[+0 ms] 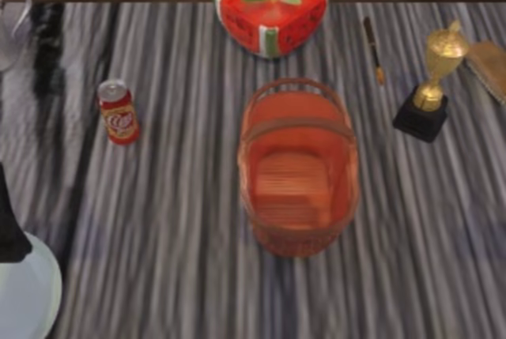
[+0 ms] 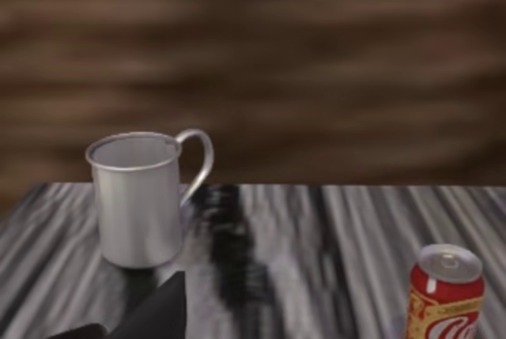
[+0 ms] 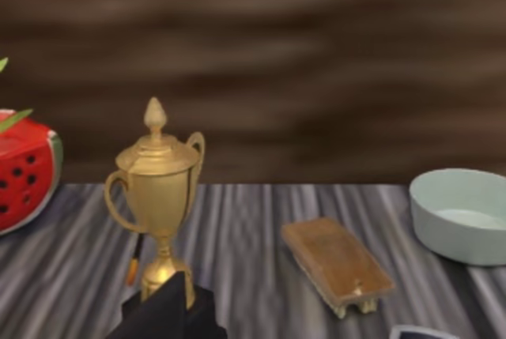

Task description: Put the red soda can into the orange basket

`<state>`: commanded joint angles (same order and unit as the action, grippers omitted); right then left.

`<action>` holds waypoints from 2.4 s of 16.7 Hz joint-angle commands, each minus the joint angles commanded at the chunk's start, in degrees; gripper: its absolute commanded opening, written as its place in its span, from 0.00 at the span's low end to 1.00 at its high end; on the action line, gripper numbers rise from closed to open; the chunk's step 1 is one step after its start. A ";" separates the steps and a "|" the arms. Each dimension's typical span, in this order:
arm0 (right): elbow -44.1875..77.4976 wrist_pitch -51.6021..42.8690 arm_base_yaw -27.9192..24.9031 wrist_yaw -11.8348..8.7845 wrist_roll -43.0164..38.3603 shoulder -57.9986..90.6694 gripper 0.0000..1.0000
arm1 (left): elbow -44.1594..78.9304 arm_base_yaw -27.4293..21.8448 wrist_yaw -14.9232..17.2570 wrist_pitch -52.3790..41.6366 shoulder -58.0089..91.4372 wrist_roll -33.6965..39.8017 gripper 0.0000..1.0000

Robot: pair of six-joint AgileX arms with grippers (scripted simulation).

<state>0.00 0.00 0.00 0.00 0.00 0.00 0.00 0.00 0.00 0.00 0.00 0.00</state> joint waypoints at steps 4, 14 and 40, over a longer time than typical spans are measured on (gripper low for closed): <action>0.00 0.00 0.00 0.00 0.00 0.00 1.00 | 1.66 -0.36 0.22 -0.99 1.48 -0.40 1.00; 0.00 0.00 0.00 0.00 0.00 0.00 1.00 | 36.32 -5.24 2.02 -24.00 38.15 -10.13 1.00; 0.00 0.00 0.00 0.00 0.00 0.00 1.00 | 126.19 -10.53 0.31 -76.10 139.97 -36.78 1.00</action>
<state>0.00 0.00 0.00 0.00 0.00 0.00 126.19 -10.53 0.31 -76.10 139.97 -36.78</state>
